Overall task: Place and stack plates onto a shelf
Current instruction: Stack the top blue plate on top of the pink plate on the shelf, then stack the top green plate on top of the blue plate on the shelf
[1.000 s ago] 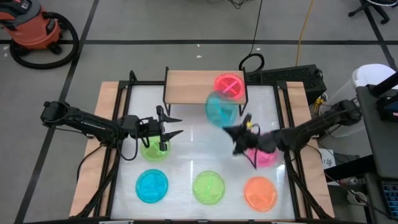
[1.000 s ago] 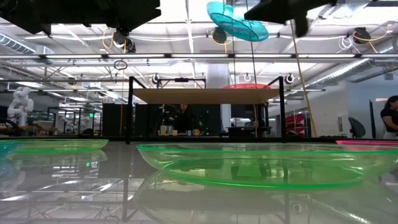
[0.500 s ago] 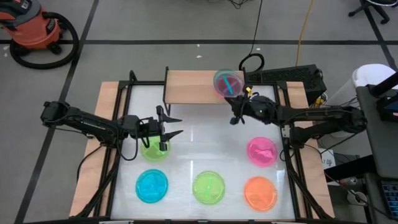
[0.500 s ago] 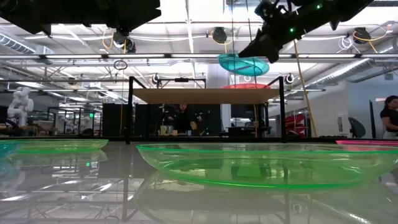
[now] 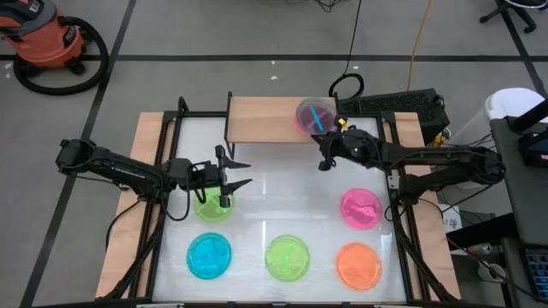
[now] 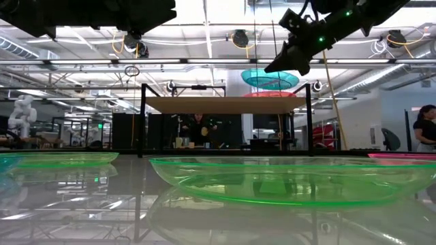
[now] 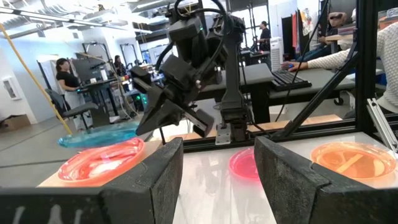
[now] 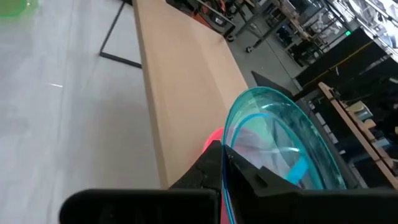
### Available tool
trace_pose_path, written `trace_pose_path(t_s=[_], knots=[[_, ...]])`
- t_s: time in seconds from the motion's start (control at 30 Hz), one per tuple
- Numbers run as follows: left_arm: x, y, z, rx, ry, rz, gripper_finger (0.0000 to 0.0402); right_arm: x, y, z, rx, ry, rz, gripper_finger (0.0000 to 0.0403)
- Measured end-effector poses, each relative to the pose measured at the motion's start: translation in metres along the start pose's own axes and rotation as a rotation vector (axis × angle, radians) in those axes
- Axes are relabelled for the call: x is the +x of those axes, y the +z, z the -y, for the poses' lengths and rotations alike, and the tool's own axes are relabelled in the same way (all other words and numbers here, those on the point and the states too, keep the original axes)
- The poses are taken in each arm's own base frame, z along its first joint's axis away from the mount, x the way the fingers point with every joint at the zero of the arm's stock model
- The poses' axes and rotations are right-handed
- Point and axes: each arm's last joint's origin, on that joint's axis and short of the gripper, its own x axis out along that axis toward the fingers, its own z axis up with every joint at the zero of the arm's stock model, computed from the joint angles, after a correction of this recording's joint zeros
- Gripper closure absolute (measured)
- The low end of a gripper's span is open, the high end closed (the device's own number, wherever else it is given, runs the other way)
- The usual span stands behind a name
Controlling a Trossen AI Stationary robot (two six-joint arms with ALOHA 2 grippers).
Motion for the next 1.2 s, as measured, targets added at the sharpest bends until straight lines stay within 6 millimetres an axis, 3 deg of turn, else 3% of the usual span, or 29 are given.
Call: trace_pose_path(t_s=[0.2, 0.63, 0.87, 1.03, 1.1, 1.2], knots=[[0.000, 0.000, 0.000, 0.000, -0.001, -0.001, 0.0197, 0.003, -0.004, 0.001, -0.010, 0.016, -0.023, 0.0396], [0.000, 0.000, 0.000, 0.002, -0.001, -0.006, 0.0197, 0.004, -0.002, 0.003, 0.026, -0.047, -0.026, 0.0308], [0.000, -0.001, 0.000, 0.003, -0.001, -0.006, 0.0197, 0.004, -0.002, 0.004, 0.030, -0.083, -0.041, 0.0301], [0.000, -0.001, 0.000, -0.013, -0.003, -0.014, 0.0197, 0.002, 0.002, -0.003, 0.045, 0.024, 0.027, 0.0301], [0.000, -0.006, 0.000, -0.069, 0.021, -0.074, 0.0197, 0.000, 0.005, -0.006, 0.081, 0.080, 0.064, 0.0301], [0.004, -0.013, 0.001, -0.142, 0.114, -0.347, 0.0197, -0.007, 0.009, -0.012, 0.089, 0.131, 0.088, 0.0300]])
